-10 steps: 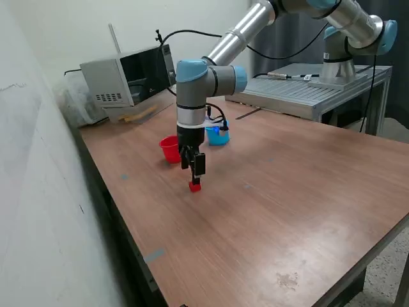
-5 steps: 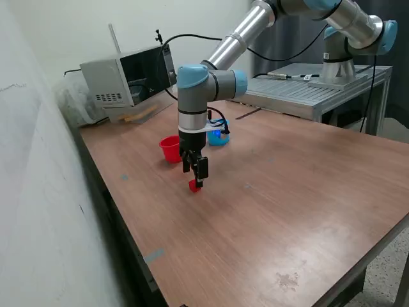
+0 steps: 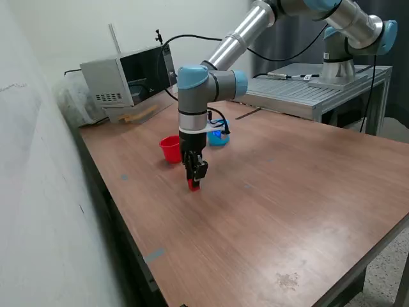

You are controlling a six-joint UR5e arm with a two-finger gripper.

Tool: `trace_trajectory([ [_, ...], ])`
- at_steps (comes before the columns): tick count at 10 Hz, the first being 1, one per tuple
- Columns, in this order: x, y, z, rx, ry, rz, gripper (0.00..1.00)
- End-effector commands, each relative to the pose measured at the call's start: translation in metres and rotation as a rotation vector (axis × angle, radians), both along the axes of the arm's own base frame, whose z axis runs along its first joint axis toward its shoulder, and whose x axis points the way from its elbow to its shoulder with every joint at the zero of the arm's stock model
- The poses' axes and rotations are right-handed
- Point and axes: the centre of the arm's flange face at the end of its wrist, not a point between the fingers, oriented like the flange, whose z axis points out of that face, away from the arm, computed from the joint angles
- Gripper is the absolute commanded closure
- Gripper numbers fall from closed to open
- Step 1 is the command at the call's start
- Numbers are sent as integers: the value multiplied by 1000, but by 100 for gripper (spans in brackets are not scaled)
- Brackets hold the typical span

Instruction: Place red objects in the red bin, and blue objects in the blue bin.

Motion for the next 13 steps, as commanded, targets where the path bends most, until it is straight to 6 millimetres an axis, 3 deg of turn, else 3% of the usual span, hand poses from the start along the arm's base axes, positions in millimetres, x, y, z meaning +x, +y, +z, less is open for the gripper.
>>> trace_trajectory([
  [1,1,0,-2,3,-7,19,100],
  [3,1,0,0,13,-12,52,100],
  [4,4,0,18,15,-2,64,100],
  [5,20,0,53,17,10,70,100],
  [6,42,0,112,23,48,91,100],
  [8,71,7,184,34,83,110,100],
  [9,73,39,201,37,82,75,100],
  [11,71,118,195,51,43,-28,100],
  [13,65,168,183,57,31,-93,100],
])
